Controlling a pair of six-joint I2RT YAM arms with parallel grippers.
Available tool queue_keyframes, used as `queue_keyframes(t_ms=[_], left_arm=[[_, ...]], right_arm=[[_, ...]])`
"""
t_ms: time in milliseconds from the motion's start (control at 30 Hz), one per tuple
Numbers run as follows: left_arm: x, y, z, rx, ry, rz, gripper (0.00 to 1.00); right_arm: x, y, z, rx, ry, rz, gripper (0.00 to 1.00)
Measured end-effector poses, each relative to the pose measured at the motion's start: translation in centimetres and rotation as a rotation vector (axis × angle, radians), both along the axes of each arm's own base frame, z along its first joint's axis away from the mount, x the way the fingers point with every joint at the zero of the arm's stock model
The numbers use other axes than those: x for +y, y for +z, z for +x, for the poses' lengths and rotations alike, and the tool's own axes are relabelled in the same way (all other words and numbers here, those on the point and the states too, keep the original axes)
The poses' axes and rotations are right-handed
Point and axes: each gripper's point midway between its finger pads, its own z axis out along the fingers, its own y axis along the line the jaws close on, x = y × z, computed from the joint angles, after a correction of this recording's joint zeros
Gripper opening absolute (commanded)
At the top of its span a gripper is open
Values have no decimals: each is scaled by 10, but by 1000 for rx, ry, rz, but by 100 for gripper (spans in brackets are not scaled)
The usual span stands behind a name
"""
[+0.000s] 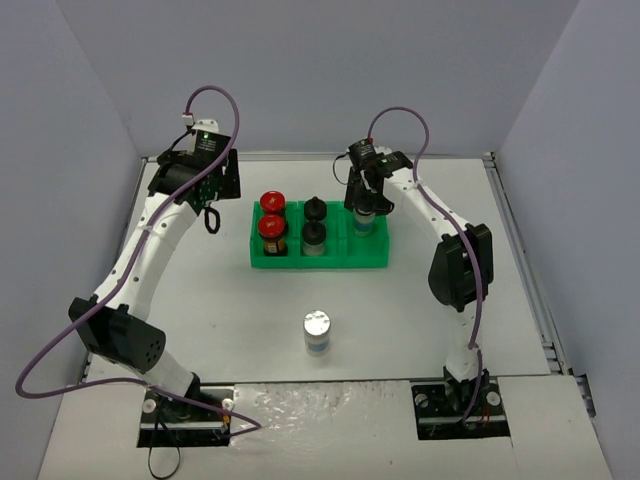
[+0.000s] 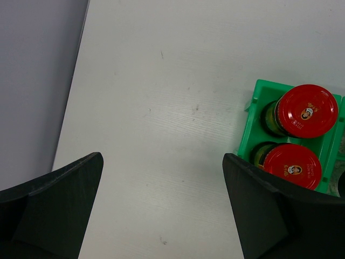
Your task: Organize the condiment bottles
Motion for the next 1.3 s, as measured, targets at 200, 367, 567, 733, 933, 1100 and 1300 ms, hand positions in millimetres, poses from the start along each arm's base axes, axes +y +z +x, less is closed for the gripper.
queue_keyframes(t_ms=[200, 367, 567, 733, 933, 1100, 1300], left_arm=[[0, 0, 0, 2, 0, 1, 91], [0, 0, 0, 2, 0, 1, 91], [0, 0, -1, 3, 0, 1, 91], [0, 0, -1, 3, 0, 1, 91], [0, 0, 0, 2, 0, 1, 91], [0, 0, 0, 2, 0, 1, 91], [0, 0, 0, 2, 0, 1, 91]], right_arm=[[4, -4, 4, -1, 8, 11, 0], [4, -5, 5, -2, 8, 11, 19], [4, -5, 5, -2, 7, 11, 63], [5, -7, 7, -9, 7, 14, 81], [3, -14, 3, 5, 8, 4, 87], [1, -14, 1, 6, 7, 0, 88], [-5, 7, -18, -19, 12, 13, 87]])
